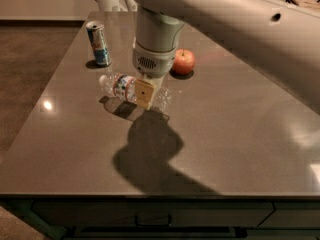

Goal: Move water bottle near redbull can

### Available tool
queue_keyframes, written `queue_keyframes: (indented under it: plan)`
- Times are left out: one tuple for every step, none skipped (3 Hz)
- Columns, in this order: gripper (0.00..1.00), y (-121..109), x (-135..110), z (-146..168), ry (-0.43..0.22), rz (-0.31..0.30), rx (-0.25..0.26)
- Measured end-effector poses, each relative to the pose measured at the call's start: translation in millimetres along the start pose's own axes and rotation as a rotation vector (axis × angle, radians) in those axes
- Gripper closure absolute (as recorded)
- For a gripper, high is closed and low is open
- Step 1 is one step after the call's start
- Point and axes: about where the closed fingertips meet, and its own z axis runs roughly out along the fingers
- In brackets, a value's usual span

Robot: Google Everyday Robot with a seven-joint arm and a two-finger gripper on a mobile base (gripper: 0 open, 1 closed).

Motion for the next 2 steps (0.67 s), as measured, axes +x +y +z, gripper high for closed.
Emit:
queue_keyframes:
  plan:
    - [1.00,-25.2,-23.4,2.2,-0.014,0.010,0.017]
    - [1.00,-48.4,-38.4,11.1,-0.021,0.028,0.028]
